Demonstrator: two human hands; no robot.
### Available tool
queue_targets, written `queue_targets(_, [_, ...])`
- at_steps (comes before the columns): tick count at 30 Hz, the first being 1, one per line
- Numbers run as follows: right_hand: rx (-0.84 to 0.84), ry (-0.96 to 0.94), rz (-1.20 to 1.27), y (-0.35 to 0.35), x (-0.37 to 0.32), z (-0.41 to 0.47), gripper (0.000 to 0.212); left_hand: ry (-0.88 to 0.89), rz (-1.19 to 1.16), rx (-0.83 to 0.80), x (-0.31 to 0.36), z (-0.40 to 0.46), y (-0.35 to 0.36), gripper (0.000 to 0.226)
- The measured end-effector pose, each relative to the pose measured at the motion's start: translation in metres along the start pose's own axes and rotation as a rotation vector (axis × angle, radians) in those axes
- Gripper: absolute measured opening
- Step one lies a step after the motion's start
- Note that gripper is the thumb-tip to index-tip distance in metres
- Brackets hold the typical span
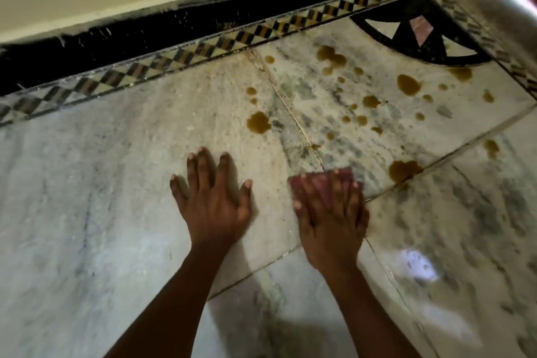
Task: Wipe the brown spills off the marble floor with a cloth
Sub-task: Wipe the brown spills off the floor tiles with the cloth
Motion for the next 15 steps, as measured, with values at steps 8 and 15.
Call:
queue_targets(8, [0.012,-0.279,-0.058,0.006,-0.048,0.01,0.052,0.023,-0.247,0.064,-0.012,0.01,-0.005,0.066])
queue_targets(15, [0.092,-0.123,0.045,0.007,-0.008,0.023,0.053,-0.011,-0.07,0.086,-0.069,0.064,-0.014,0.069])
Point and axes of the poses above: each hand's wrist, its own z-axis towards the middle knuckle, its own y-axis out of the palm, x = y × z, the point moved 1 cm from there along z, towards the middle knuckle, and after that the axes turned 2 degrees about -x, right-handed, at the moved point
